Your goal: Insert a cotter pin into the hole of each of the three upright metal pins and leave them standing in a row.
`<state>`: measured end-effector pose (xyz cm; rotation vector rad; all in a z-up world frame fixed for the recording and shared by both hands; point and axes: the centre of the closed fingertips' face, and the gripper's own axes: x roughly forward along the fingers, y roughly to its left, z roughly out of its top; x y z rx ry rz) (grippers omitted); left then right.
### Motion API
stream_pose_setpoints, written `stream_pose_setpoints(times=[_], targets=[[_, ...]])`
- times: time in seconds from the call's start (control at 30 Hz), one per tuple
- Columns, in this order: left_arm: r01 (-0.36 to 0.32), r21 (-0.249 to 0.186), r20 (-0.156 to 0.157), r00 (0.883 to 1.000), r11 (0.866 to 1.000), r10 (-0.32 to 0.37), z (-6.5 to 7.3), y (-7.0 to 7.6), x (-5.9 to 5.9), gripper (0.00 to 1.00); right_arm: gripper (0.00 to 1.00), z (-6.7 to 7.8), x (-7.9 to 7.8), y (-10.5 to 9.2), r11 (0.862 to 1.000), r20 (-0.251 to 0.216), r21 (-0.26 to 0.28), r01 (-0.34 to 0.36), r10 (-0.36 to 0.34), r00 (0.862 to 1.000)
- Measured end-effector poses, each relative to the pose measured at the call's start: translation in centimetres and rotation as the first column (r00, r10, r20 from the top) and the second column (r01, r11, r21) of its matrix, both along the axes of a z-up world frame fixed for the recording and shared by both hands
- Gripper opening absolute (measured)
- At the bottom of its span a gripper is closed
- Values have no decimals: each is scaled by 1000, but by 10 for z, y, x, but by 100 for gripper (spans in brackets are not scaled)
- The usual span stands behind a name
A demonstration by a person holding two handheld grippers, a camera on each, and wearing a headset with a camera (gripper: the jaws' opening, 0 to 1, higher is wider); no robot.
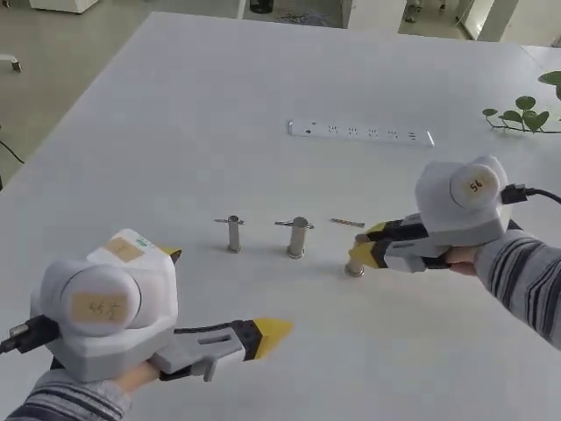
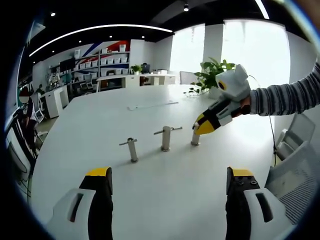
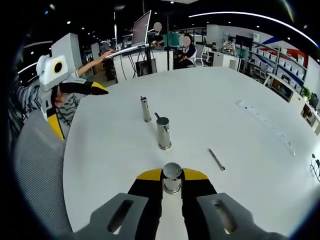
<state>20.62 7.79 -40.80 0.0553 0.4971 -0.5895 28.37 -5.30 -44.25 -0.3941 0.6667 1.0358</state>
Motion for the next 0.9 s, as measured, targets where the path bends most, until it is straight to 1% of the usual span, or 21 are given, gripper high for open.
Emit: stream_pose_setpoints(times=[0.13,0.37,0.47,0.6,0.77,0.9], targets=[[-1,1,-3,1000,1000,1,-1,0,-2,93,8,0,-10,9,999,-8,25,-49,49,999],[-3,0,-2,1000,1000,3,0,1,-4,93,8,-3,-22,23,992,4,31,-124,124,992],[-4,0,-4,1000,1000,4,-1,2,-5,93,8,-3,-29,31,982,13,32,-184,183,983],[-3,1,-5,1000,1000,3,-1,2,-6,92,8,-4,-35,38,974,6,41,-221,221,975],[0,0,-5,1000,1000,0,-1,2,-7,92,8,-6,-40,46,962,15,40,-269,269,963],[-2,0,-5,1000,1000,2,-1,4,-7,92,8,-9,-43,50,953,29,21,-303,302,953]])
